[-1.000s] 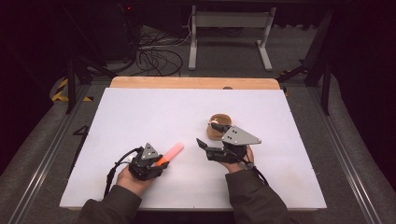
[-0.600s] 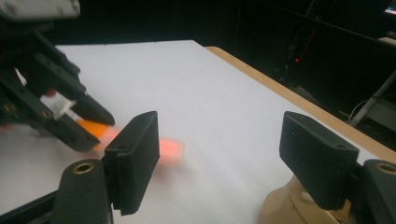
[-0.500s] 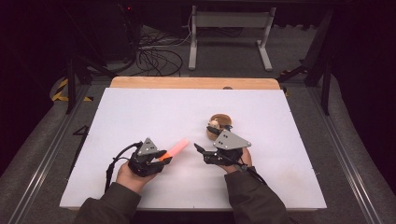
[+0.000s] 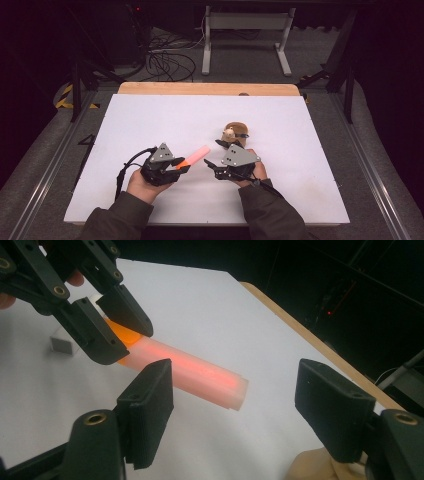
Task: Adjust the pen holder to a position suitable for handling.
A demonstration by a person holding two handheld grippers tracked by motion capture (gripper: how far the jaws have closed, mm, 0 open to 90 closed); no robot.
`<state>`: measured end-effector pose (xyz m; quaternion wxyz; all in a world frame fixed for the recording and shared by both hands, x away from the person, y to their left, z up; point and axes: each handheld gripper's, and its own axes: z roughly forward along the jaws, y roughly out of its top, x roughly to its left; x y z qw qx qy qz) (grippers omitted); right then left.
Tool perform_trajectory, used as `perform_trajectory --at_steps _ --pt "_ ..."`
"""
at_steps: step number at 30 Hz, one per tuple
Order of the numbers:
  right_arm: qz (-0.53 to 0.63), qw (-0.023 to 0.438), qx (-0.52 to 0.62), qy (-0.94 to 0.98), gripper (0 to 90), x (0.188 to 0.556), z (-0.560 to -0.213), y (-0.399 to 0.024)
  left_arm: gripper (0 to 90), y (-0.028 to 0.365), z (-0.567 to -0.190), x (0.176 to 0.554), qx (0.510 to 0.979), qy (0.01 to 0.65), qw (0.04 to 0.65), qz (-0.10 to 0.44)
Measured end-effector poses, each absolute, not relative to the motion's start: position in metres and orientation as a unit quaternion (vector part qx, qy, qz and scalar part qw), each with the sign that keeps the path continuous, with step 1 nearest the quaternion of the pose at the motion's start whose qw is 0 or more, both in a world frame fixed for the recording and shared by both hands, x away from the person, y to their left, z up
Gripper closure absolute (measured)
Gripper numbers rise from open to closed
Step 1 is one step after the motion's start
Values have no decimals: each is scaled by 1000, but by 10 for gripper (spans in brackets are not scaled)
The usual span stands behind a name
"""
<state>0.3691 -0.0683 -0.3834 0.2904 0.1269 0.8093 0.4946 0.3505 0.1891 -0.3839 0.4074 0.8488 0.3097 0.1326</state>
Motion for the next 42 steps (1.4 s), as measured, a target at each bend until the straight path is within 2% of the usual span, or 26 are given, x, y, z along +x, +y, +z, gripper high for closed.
perform_trajectory --at_steps 20,34,42 --pt "464 317 105 820 334 367 -389 -61 645 176 -367 354 856 278 418 119" --pt "439 349 89 823 332 366 -394 -55 645 178 -362 357 851 283 430 105" --pt "423 376 75 821 410 361 -395 -49 644 172 -358 359 847 279 441 104"
